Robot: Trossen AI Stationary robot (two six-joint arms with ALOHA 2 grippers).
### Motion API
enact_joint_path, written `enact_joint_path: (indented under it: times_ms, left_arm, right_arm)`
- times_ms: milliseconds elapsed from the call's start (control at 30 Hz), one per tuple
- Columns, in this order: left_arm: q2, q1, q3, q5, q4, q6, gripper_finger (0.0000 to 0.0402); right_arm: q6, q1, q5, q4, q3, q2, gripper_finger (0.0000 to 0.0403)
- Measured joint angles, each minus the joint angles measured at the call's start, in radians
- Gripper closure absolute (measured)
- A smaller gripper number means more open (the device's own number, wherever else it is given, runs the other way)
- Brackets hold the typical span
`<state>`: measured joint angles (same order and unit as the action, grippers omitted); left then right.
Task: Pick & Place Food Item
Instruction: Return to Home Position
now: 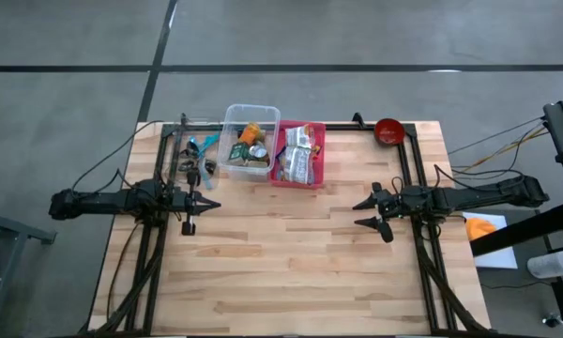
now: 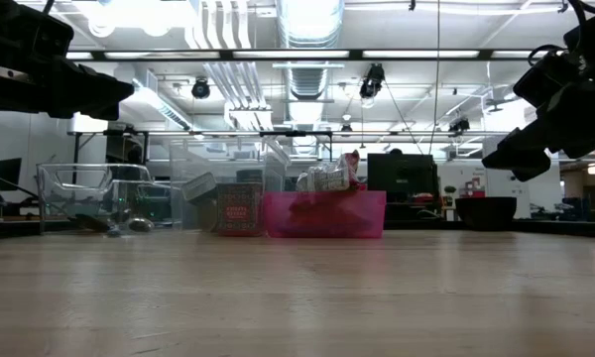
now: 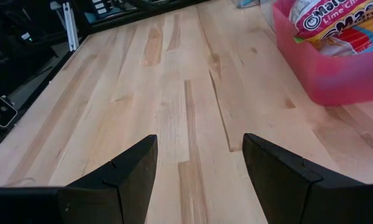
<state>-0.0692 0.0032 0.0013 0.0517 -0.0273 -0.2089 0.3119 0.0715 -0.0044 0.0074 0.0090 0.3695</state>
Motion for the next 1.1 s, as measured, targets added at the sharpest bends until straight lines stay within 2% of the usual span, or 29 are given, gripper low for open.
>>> enact_joint_path:
  times_ms: [367,833,1100]
  left_arm:
    - [0.0,0.0,0.0,0.0,0.0,0.003,0.0401]
    - [0.0,0.0,0.0,0.0,0.0,0.002,0.0401]
    - [0.0,0.0,0.0,0.0,0.0,-0.001,0.0401]
  right_arm:
    - [0.0,0.0,-0.001,0.0,0.0,-0.023,0.0168]
    - [0.002,0.0,-0.002,0.001,0.0,-0.26,0.0168]
    - [0.002,0.0,-0.001,0.001,0.0,-0.344,0.0168]
